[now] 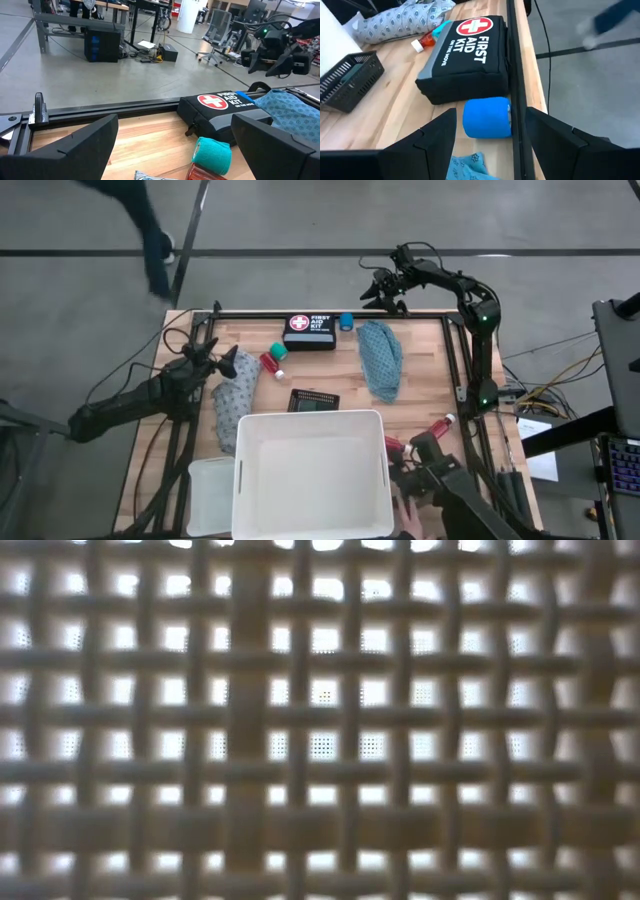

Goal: Pick & Place Medicine items
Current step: Put the blue bandage into the black bin

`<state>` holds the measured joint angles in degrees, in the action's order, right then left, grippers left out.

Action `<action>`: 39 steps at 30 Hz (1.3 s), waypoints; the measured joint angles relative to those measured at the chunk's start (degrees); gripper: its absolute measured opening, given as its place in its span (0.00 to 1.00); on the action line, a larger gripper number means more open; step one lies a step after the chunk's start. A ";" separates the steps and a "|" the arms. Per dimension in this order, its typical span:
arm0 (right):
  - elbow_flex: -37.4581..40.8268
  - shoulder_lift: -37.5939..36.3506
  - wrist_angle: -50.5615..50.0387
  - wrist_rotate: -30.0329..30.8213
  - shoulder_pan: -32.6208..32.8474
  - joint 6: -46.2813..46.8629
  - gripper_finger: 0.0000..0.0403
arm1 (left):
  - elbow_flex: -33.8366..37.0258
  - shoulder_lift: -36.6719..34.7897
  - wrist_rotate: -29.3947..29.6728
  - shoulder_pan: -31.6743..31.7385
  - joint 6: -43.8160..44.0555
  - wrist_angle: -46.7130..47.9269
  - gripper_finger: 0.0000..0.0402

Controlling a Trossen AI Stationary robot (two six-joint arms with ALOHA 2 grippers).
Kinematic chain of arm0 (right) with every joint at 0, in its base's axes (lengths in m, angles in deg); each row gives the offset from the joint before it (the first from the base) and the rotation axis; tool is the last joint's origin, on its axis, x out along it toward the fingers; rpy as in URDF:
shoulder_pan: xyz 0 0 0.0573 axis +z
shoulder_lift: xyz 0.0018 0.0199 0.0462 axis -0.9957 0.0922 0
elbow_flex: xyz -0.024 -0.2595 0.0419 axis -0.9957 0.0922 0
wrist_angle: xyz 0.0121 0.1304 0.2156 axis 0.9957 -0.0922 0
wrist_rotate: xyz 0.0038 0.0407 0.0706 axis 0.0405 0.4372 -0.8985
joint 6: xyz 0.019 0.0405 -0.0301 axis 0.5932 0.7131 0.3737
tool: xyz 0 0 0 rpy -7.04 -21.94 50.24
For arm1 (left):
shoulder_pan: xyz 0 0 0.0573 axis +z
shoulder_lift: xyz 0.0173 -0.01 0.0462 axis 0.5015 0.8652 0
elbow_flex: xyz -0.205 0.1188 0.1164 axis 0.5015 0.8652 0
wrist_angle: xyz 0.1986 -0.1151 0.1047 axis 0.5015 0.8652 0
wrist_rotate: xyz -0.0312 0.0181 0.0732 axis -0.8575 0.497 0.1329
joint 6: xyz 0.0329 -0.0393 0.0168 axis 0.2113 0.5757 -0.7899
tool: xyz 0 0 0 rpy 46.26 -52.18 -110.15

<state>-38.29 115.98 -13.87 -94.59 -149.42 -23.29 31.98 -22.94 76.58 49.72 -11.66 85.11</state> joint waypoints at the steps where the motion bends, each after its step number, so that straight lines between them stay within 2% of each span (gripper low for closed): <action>1: 0.05 0.00 0.01 0.05 0.00 0.20 0.57 | 0.00 0.00 0.01 0.01 0.01 0.00 0.98; 4: 0.28 0.00 -0.06 0.89 0.29 0.64 0.57 | 0.01 0.00 0.00 -0.01 0.01 0.00 0.98; 13: 0.58 0.29 -2.05 8.98 3.74 0.95 0.57 | -0.02 0.00 0.00 -0.01 -0.01 0.00 0.98; 25: 0.62 0.35 -4.65 8.95 5.62 -2.90 0.57 | 0.00 0.00 0.00 -0.01 0.00 0.00 0.98; 30: 0.58 0.35 -4.35 9.01 6.67 -10.76 0.57 | -0.01 0.00 0.00 0.00 0.01 0.00 0.98; 35: 0.58 0.35 -4.23 9.21 8.49 -10.15 0.57 | -0.01 0.00 0.00 -0.01 0.00 0.00 0.98; 39: 0.58 0.35 -2.90 11.83 9.31 -10.34 0.57 | -0.01 0.00 0.00 0.01 0.00 0.00 0.98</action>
<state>-37.72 116.33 -16.76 -82.75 -140.11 -33.63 31.97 -22.94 76.58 49.73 -11.66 85.11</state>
